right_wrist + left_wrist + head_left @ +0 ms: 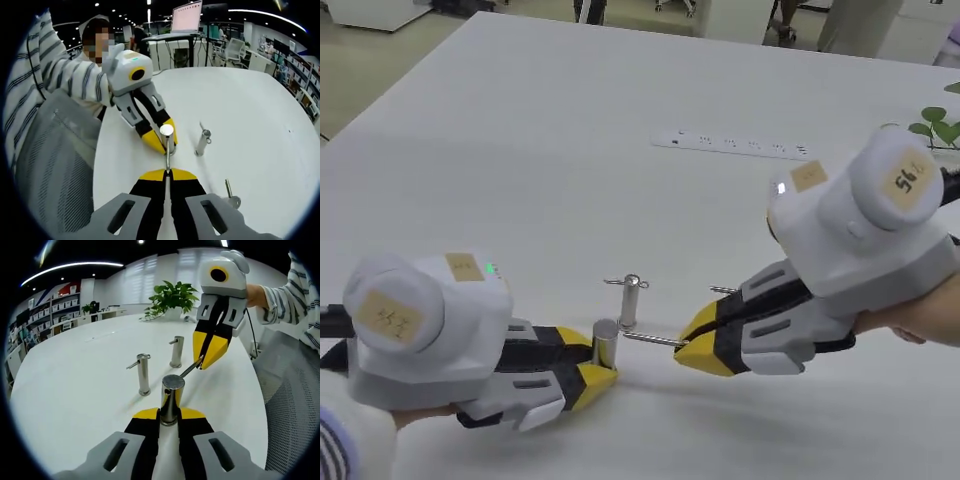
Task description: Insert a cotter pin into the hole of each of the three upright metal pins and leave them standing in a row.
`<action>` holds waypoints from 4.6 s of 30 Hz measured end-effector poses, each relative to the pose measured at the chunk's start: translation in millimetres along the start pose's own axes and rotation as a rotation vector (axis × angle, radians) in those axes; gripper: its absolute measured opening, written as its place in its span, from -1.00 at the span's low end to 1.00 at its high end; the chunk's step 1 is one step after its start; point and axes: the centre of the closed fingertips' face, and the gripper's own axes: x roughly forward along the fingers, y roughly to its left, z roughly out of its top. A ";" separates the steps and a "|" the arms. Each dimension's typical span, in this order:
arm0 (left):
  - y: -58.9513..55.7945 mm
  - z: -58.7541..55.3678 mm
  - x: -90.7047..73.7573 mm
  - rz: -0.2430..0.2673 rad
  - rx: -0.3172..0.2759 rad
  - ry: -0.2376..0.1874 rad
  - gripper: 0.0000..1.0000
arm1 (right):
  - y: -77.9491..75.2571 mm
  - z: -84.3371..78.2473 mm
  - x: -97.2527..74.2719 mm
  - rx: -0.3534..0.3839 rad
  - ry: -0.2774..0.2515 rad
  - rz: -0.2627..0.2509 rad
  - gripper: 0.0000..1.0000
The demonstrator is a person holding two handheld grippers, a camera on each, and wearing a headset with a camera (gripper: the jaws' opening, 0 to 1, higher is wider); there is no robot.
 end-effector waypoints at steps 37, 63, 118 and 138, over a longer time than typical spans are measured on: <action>-3.2 -5.7 -2.3 0.015 0.037 0.019 -0.77 | 7.6 27.5 29.6 0.015 -0.034 0.009 -0.90; -2.8 -4.3 -1.0 0.016 0.033 0.005 -0.77 | 5.2 26.8 20.4 0.026 -0.042 0.007 -0.93; -9.1 2.2 -44.3 0.066 -0.126 -0.134 0.99 | 5.3 38.6 50.3 -0.011 -0.089 0.012 -0.64; -2.0 11.6 -56.9 0.106 -0.140 -0.175 0.99 | 5.2 42.2 48.1 -0.085 -0.130 -0.030 -0.73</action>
